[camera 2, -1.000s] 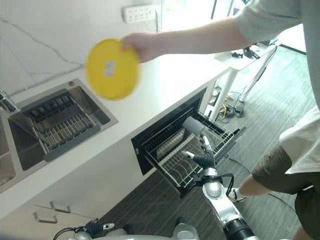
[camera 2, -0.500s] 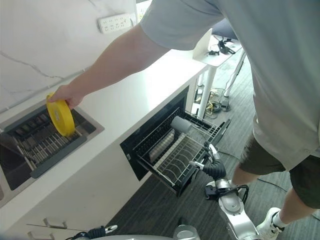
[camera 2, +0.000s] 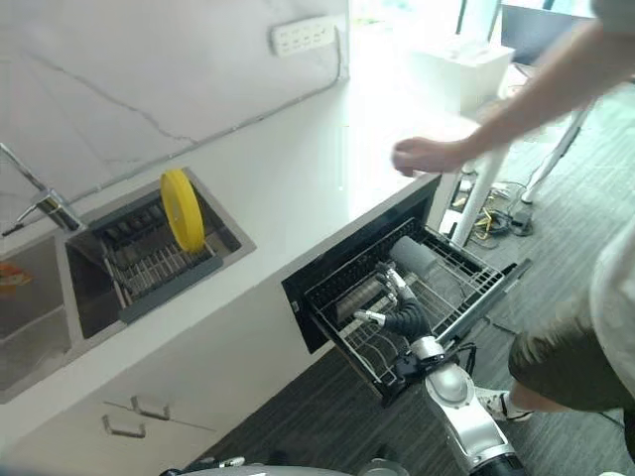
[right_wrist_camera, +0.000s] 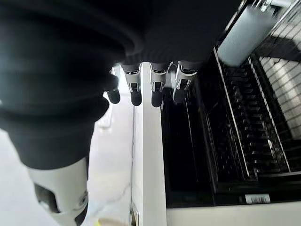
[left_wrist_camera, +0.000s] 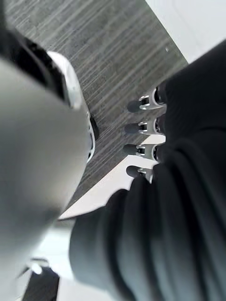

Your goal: Place the dishes in the dishwasher.

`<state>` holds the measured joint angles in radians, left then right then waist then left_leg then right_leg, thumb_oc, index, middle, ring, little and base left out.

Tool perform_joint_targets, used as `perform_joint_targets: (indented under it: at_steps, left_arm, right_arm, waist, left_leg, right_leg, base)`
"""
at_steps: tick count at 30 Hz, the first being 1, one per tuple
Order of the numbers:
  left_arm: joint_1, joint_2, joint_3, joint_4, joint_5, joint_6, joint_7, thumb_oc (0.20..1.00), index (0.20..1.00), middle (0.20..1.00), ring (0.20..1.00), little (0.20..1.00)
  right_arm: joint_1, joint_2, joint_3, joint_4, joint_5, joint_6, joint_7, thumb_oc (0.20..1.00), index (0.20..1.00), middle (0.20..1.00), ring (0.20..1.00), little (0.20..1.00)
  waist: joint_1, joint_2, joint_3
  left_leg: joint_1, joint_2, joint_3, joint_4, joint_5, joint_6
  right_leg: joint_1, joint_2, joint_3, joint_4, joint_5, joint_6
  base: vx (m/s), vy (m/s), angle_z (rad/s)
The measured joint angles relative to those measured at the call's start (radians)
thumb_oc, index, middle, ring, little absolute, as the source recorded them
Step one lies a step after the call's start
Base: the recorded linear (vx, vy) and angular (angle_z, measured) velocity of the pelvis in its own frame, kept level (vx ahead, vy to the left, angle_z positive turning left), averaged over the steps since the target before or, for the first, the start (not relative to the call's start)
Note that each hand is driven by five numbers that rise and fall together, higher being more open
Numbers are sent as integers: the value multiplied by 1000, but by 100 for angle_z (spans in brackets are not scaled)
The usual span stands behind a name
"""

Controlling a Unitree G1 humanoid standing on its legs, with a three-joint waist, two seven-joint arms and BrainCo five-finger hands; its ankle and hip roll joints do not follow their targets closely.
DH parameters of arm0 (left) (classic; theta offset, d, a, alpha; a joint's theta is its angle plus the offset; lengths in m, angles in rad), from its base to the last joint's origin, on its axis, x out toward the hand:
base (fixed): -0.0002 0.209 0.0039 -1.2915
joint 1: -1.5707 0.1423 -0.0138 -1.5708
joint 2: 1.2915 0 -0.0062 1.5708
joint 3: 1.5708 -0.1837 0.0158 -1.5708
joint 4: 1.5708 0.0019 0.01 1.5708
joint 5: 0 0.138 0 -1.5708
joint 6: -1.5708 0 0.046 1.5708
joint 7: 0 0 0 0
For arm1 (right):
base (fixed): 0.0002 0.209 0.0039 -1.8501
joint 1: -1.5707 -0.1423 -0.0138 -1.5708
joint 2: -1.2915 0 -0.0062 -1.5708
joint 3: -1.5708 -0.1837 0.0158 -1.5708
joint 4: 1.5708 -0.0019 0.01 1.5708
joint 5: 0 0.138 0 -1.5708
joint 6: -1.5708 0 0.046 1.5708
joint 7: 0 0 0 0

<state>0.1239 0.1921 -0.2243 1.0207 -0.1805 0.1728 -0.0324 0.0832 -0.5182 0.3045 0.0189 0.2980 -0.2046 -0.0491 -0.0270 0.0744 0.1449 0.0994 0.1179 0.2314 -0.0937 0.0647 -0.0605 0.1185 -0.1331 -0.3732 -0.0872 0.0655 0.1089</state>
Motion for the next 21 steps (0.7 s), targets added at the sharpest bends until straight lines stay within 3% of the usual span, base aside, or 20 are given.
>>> perform_joint_targets:
  at_steps: [11,12,15,21]
  left_arm:
    - [12,-11,69,43,-82,-47,30,1000,1000,1000,1000,1000]
    - [19,-14,80,58,-96,-56,30,1000,1000,1000,1000,1000]
    - [28,-20,109,86,-122,-67,30,1000,1000,1000,1000,1000]
    - [39,-29,157,126,-123,-75,29,1000,1000,1000,1000,1000]
  right_arm:
    - [-81,-2,39,-80,37,-2,67,1000,1000,1000,1000,1000]
    - [-103,0,47,-82,36,-4,53,1000,1000,1000,1000,1000]
    - [-142,3,48,-88,36,-18,16,1000,1000,1000,1000,1000]
    - [-217,4,38,-90,35,-56,-57,1000,1000,1000,1000,1000]
  waist:
    - [49,-20,-3]
    - [81,-19,-2]
    - [109,-21,2]
    - [141,-28,29]
  left_leg:
    - [-29,-15,-85,0,6,-9]
    - [-39,-21,-101,0,9,-8]
    - [-46,-28,-128,1,12,-8]
    - [-45,-39,-171,7,14,-8]
  right_leg:
    - [33,-10,-92,0,-18,7]
    - [36,-9,-110,1,-23,7]
    - [47,-10,-133,1,-32,8]
    - [76,-14,-156,1,-48,16]
  base:
    - [17,-9,29]
    - [19,-3,33]
    - [19,-2,33]
    - [31,1,23]
